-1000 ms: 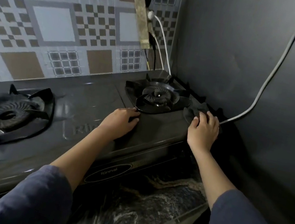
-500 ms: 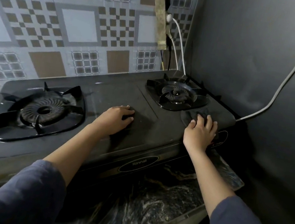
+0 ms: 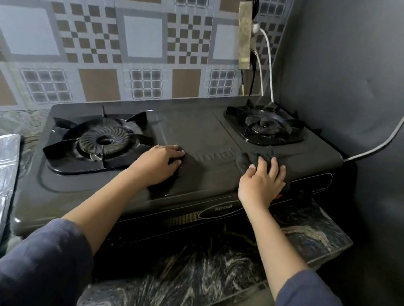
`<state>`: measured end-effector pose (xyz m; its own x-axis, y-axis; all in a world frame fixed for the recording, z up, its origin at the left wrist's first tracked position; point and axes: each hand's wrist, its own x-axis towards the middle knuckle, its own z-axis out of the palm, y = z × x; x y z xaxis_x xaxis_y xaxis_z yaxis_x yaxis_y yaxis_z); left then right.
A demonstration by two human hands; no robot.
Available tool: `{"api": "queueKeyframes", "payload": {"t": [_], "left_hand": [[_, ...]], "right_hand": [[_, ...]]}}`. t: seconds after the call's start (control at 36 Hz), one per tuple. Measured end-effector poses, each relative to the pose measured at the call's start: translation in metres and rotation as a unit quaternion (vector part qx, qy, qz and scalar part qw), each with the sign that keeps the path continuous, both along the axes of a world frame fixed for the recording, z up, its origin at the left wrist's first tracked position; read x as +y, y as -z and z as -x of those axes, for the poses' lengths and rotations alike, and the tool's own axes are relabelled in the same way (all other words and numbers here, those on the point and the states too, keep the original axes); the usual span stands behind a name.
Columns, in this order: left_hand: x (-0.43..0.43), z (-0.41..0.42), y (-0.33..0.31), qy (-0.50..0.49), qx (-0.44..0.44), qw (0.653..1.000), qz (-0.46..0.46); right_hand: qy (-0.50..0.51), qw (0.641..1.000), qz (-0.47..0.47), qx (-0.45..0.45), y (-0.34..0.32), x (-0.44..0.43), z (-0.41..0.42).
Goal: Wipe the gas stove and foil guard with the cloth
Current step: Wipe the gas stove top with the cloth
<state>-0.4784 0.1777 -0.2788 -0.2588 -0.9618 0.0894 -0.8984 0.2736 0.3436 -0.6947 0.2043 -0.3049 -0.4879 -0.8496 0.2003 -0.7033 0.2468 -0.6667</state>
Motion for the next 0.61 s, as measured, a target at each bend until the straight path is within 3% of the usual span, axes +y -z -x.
{"api": "queueKeyframes", "payload": {"t": [0.61], "left_hand": [[0.036,-0.050,0.000,0.020,-0.016,0.999,0.023]], "right_hand": [[-0.044,0.998,0.001,0.049,0.004,0.031,-0.073]]}}
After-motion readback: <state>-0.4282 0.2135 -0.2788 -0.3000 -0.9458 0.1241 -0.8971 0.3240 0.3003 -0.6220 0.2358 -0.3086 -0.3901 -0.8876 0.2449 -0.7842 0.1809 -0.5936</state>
